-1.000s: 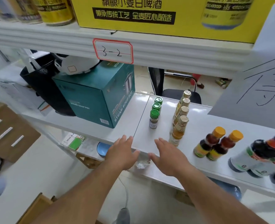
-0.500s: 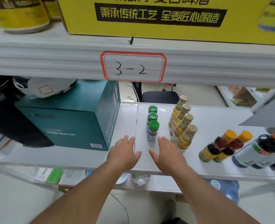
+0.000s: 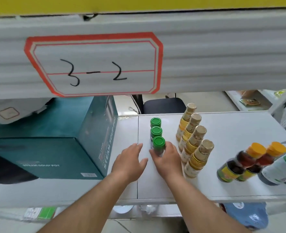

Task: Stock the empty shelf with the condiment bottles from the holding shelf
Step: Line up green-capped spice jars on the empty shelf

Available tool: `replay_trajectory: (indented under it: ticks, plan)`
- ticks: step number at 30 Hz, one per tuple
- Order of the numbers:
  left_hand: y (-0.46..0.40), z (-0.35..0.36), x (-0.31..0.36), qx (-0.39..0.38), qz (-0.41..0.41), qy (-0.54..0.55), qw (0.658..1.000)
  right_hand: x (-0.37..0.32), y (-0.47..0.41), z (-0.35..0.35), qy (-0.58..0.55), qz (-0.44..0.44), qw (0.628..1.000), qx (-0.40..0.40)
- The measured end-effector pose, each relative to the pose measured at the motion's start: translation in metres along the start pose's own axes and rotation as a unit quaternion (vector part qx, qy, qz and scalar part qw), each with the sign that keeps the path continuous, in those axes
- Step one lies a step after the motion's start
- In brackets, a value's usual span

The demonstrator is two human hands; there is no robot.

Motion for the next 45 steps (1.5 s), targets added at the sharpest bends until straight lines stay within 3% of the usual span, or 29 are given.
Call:
replay_trajectory:
  ticks: [10, 17, 23, 28, 32, 37, 45]
  plan:
    - [-0.05, 0.013, 0.018, 0.095, -0.022, 0.237, 0.967, 0.019, 0.026, -0.011, -0.061, -0.024, 0.996, 0.062]
    - [-0.073, 0.028, 0.033, 0.13, -0.058, 0.226, 0.964, 0.034, 0.041, -0.021, -0.063, -0.023, 0.996, 0.058]
    - [-0.039, 0.011, 0.034, 0.137, -0.035, 0.242, 0.96, 0.025, 0.06, -0.041, -0.077, -0.043, 0.996, 0.016]
    - [0.014, -0.022, 0.033, 0.094, 0.006, 0.267, 0.959, 0.004, 0.108, -0.083, -0.127, -0.036, 0.991, 0.016]
    - [0.047, -0.046, 0.062, 0.016, 0.048, 0.299, 0.953, 0.0, 0.145, -0.119, -0.188, 0.03, 0.98, 0.06]
    - [0.075, -0.055, 0.122, -0.112, 0.109, 0.331, 0.931, 0.004, 0.18, -0.176, -0.212, 0.096, 0.963, 0.134]
    - [0.1, -0.034, 0.253, -0.16, 0.194, 0.266, 0.931, 0.057, 0.223, -0.267, -0.335, 0.189, 0.893, 0.234]
Point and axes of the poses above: each hand's wrist, its own y-axis away from the middle knuckle, its own z-axis out of the palm, x = y × z, the point moved 1 cm from there along -y, towards the middle knuckle, and after that the axes turned 5 degrees about z, right-handed, at the moved point
